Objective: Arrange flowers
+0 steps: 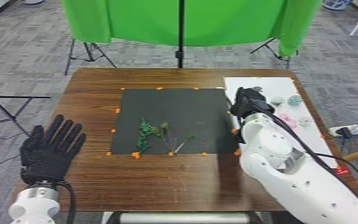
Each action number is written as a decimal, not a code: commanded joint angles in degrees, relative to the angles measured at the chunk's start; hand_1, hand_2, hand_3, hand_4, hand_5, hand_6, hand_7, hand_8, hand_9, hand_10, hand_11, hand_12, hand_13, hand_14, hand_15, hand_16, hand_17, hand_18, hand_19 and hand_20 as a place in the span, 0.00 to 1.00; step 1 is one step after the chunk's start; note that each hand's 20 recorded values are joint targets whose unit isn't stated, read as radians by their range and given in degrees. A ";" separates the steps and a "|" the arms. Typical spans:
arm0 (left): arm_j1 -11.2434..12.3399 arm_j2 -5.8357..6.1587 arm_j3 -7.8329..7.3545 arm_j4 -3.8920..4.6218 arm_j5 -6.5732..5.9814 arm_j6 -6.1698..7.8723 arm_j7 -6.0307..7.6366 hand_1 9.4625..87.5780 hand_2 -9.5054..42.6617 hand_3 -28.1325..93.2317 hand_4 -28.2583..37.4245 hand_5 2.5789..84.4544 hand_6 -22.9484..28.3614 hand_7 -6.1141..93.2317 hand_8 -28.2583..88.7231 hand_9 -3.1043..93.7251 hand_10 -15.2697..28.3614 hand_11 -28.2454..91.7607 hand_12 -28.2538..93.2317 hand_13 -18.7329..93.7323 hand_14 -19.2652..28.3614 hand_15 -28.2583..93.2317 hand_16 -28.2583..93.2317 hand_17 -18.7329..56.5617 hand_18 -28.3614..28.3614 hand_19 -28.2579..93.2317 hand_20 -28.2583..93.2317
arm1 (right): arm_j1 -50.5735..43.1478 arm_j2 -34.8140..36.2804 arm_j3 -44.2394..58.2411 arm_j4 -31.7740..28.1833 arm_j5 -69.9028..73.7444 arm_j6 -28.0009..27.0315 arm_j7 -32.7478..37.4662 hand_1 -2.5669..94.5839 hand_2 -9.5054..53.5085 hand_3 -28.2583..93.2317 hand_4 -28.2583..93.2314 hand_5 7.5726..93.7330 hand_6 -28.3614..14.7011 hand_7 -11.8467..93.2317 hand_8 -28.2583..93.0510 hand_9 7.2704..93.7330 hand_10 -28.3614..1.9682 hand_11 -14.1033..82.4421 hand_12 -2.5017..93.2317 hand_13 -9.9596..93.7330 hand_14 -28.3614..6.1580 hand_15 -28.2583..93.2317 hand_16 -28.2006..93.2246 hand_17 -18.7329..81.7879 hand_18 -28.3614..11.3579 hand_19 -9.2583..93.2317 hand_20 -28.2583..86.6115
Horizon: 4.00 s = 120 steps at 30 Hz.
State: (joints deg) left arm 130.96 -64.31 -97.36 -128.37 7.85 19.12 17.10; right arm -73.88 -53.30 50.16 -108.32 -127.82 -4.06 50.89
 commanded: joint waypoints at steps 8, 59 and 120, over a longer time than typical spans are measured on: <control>-0.18 0.02 0.67 0.70 -0.12 -0.32 -1.75 0.20 0.49 0.86 0.00 0.48 0.59 0.18 0.16 0.38 0.66 0.37 0.31 0.40 0.69 0.46 0.19 0.18 0.72 0.47 0.36 | -7.71 -9.11 -1.01 -5.50 -2.15 -2.87 1.38 0.62 0.00 0.81 0.08 0.80 0.54 0.41 0.43 0.81 0.37 0.52 0.59 0.74 0.30 0.90 0.54 0.56 0.00 1.00 0.72; 1.12 -0.45 0.38 0.89 0.13 -2.34 0.12 0.20 0.49 0.86 0.00 0.48 0.59 0.18 0.16 0.39 0.66 0.37 0.31 0.40 0.69 0.46 0.19 0.19 0.72 0.46 0.36 | -15.37 2.01 18.83 -3.75 5.14 0.47 -9.05 0.48 0.00 0.88 0.03 0.51 0.50 0.23 0.15 0.47 0.39 0.27 0.18 0.56 0.29 0.76 0.39 0.44 0.07 0.93 0.68; 1.01 -1.04 0.50 1.44 0.01 -1.41 -0.93 0.21 0.50 0.86 0.00 0.48 0.59 0.18 0.16 0.39 0.66 0.37 0.31 0.40 0.69 0.46 0.19 0.19 0.72 0.46 0.36 | -22.08 7.50 24.35 -14.84 2.91 -19.50 -9.24 0.52 0.00 0.87 0.00 0.53 0.51 0.22 0.15 0.46 0.32 0.25 0.20 0.52 0.30 0.62 0.37 0.43 0.07 0.90 0.67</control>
State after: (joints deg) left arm 130.71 -65.09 -96.53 -126.85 7.96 17.35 16.36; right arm -88.14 -48.88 71.96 -122.72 -129.25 -21.12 40.38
